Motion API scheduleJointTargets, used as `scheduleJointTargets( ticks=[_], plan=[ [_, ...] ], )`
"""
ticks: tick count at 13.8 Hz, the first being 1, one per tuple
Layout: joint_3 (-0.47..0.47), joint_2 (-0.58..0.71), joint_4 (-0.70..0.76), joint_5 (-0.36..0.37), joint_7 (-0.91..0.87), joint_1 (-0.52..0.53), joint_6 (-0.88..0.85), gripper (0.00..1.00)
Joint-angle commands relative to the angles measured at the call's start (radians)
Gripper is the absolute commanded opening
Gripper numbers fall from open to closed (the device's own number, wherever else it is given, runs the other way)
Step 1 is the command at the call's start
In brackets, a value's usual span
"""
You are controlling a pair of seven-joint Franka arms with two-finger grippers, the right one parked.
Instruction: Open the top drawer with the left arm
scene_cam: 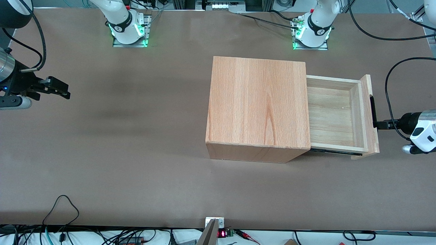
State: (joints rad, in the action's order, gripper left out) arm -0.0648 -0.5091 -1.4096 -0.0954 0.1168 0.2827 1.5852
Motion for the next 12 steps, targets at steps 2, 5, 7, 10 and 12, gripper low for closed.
scheduleJointTargets(
  ticks=[2, 5, 7, 10, 12],
  plan=[
    [-0.006, -0.043, 0.109, 0.031, 0.026, -0.002, 0.035, 1.00],
    [-0.012, -0.037, 0.110, 0.029, 0.032, 0.000, 0.029, 1.00],
    [-0.012, -0.035, 0.127, 0.029, 0.046, 0.000, 0.027, 1.00],
    [-0.013, -0.034, 0.132, 0.029, 0.047, 0.001, 0.016, 1.00],
    [-0.012, -0.034, 0.144, 0.026, 0.047, 0.001, 0.006, 1.00]
  ],
)
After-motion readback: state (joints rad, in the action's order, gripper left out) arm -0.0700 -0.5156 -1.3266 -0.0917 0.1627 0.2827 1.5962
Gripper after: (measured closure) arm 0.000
